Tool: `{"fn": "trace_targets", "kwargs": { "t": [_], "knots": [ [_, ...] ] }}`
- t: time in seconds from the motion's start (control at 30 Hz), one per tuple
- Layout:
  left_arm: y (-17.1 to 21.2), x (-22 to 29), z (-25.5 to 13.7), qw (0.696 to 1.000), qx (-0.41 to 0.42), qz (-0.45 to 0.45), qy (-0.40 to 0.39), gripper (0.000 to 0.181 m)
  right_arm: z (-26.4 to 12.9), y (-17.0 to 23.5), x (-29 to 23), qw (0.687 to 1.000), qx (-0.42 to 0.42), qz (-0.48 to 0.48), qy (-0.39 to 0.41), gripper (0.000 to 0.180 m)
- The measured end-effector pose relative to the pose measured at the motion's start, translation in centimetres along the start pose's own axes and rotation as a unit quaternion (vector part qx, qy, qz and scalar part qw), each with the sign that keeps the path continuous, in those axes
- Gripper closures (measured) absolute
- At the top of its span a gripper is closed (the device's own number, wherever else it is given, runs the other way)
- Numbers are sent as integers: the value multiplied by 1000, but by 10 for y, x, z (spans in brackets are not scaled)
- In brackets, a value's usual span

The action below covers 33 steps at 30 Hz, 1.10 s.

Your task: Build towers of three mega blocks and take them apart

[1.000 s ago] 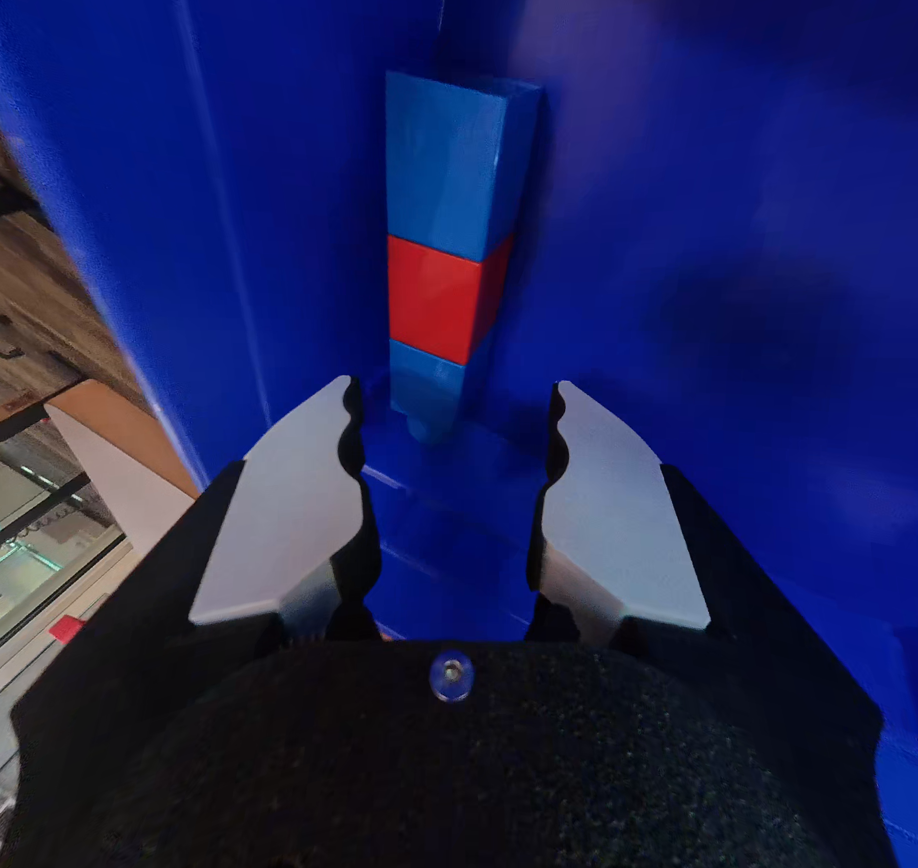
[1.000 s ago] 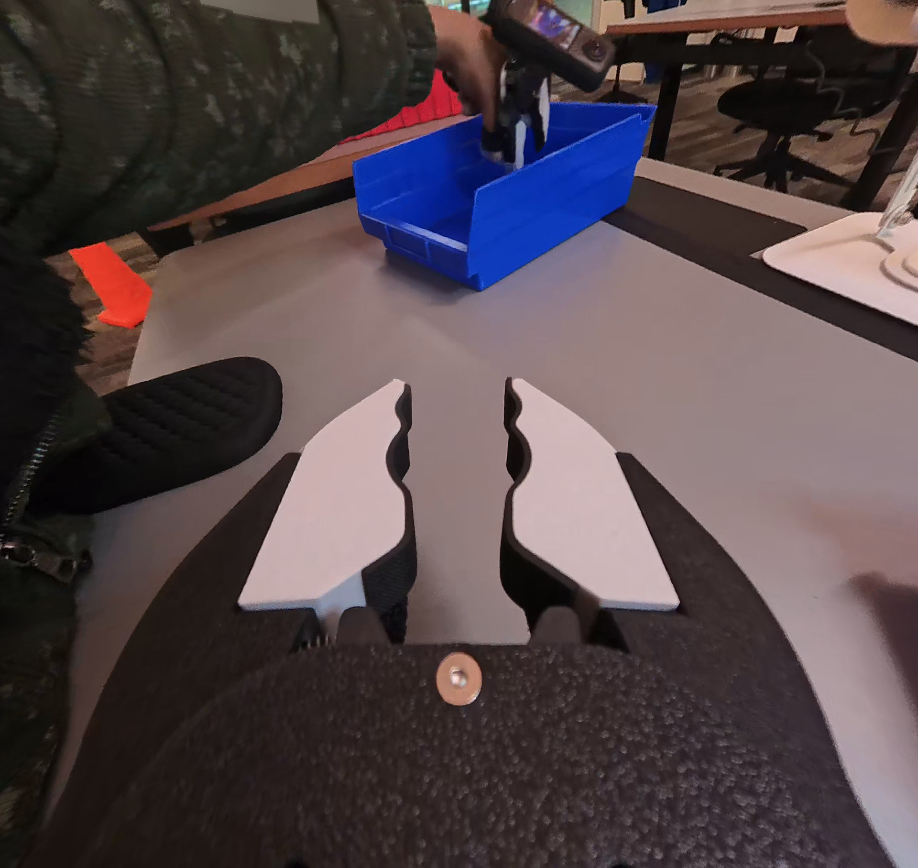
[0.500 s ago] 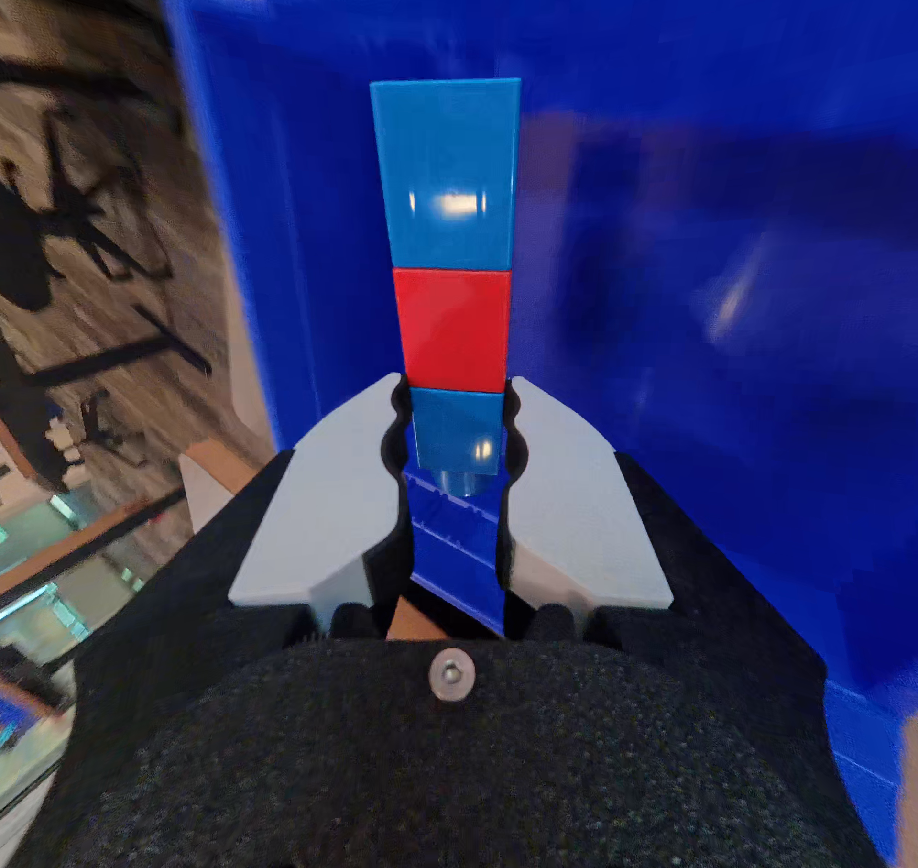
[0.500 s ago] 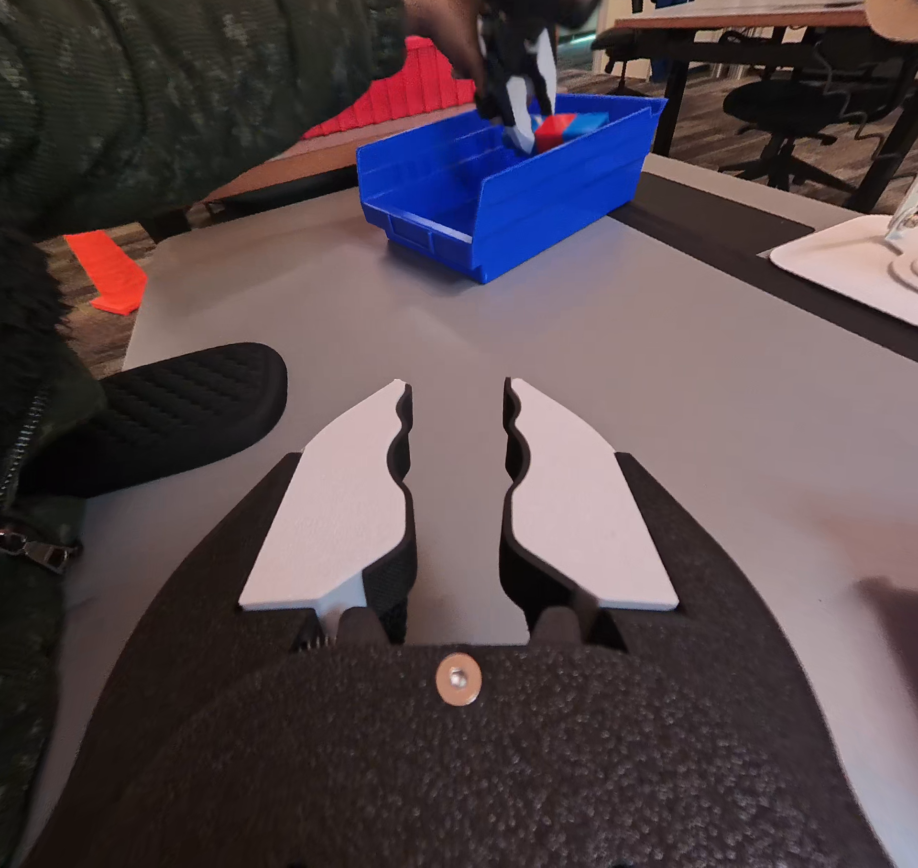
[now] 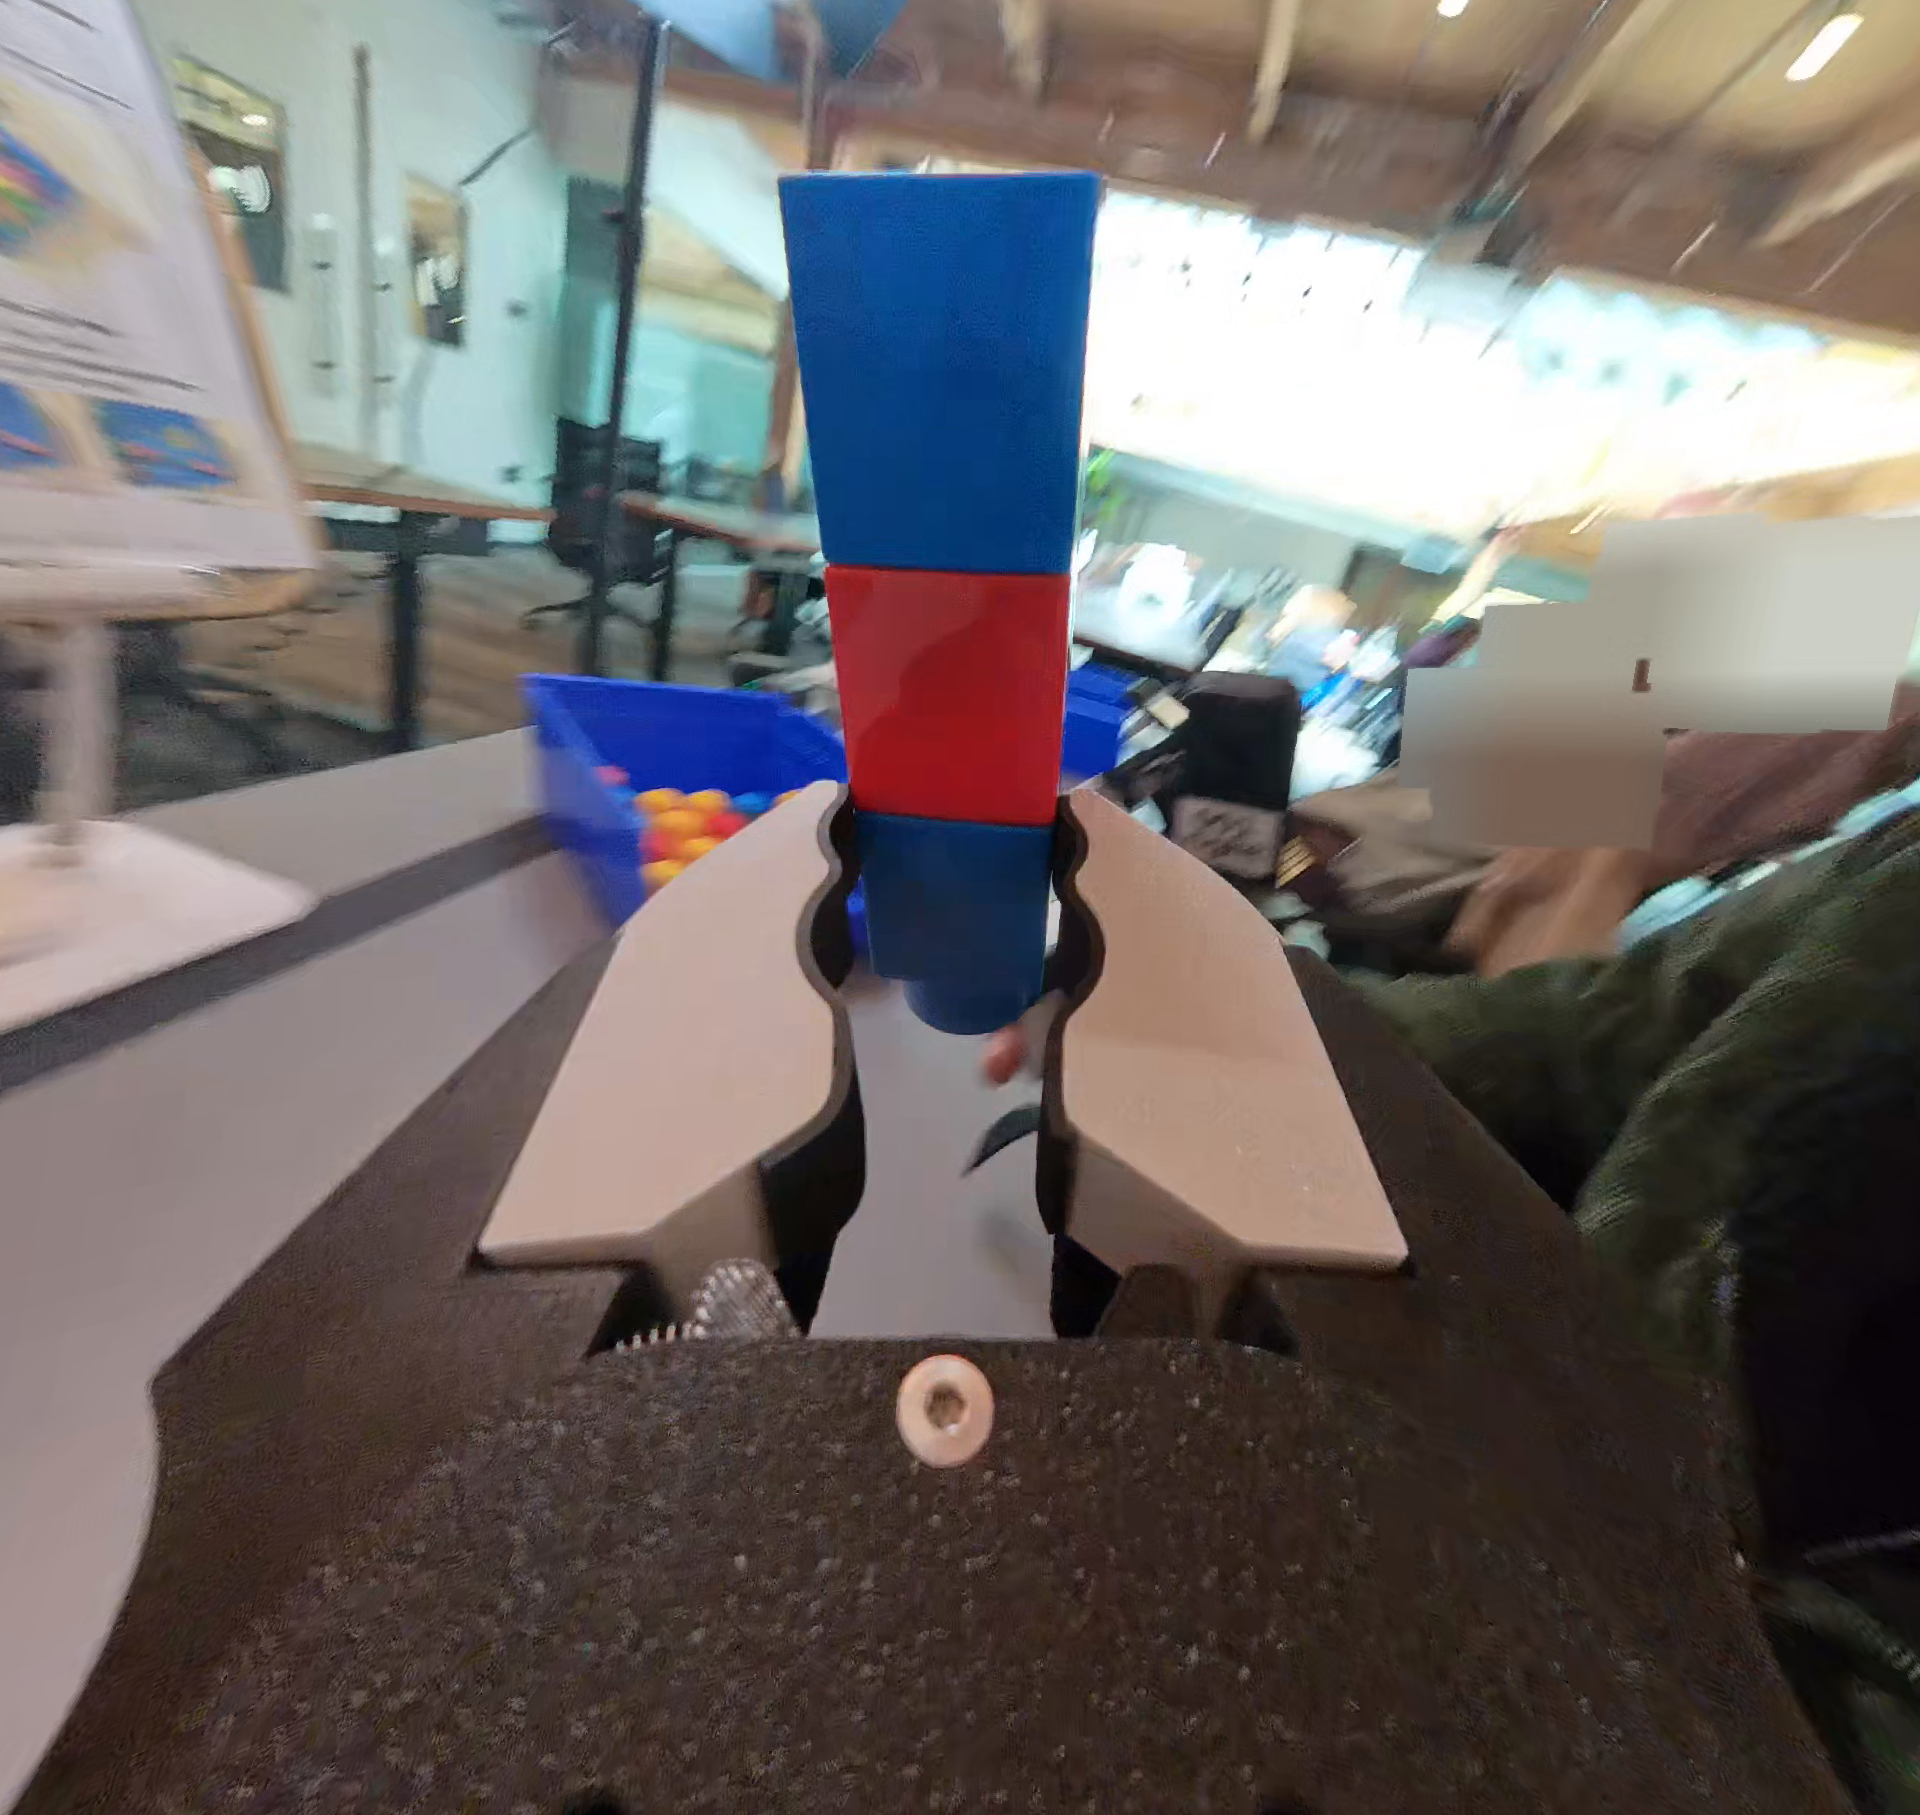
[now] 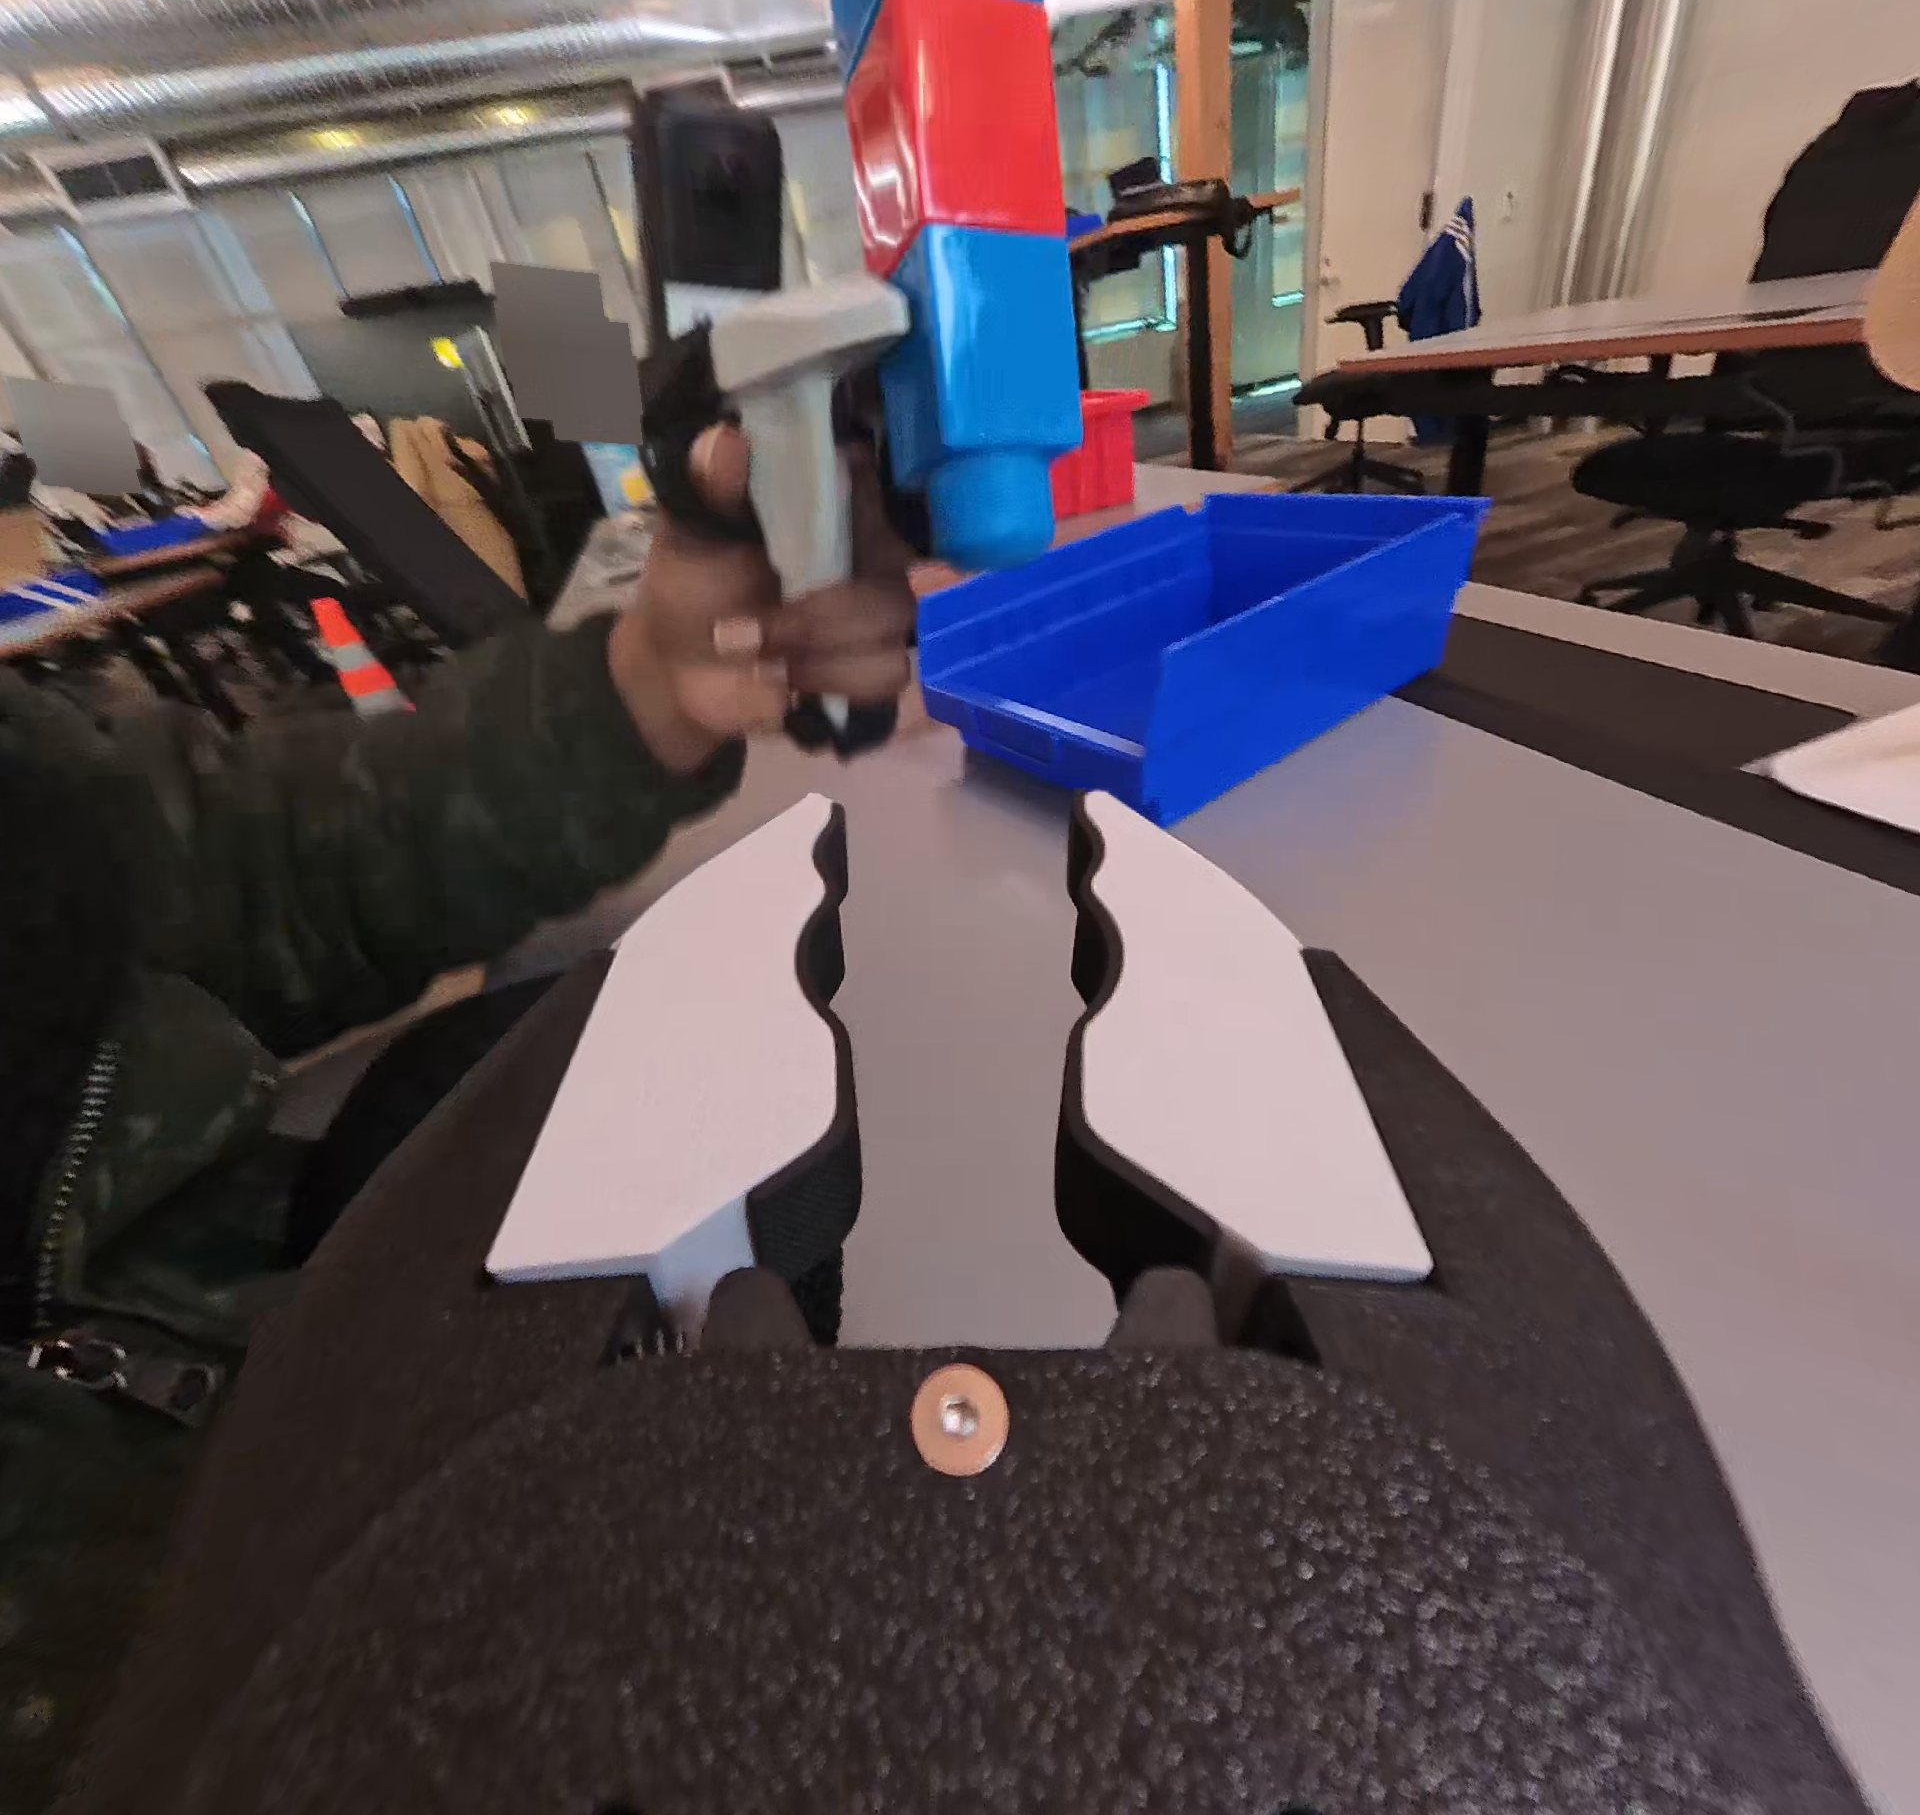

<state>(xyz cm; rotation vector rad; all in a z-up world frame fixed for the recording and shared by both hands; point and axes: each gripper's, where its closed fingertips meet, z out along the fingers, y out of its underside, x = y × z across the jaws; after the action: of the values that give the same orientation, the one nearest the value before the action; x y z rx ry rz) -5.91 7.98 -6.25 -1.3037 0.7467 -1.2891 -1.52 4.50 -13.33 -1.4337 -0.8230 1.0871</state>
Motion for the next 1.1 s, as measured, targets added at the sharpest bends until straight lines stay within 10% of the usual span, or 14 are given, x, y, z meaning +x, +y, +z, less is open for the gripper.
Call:
{"fn": "trace_targets", "kwargs": {
  "t": [0.3, 0.53, 0.8, 1.1],
  "knots": [
    [42, 36, 24, 988, 57, -106, 96, 145, 4, -8, -19, 996, 47, 49, -60, 150],
    [57, -1, -3, 997, -60, 34, 36, 132, -11, 21, 0, 989, -137, -39, -31, 150],
    [129, -25, -22, 861, -357, 358, -52, 118, -48, 85, 31, 863, -451, -222, 47, 150],
    [179, -7, -5, 839, -401, 368, 0, 138, -25, 61, -1, 877, -409, -251, -19, 150]
  ]
}}
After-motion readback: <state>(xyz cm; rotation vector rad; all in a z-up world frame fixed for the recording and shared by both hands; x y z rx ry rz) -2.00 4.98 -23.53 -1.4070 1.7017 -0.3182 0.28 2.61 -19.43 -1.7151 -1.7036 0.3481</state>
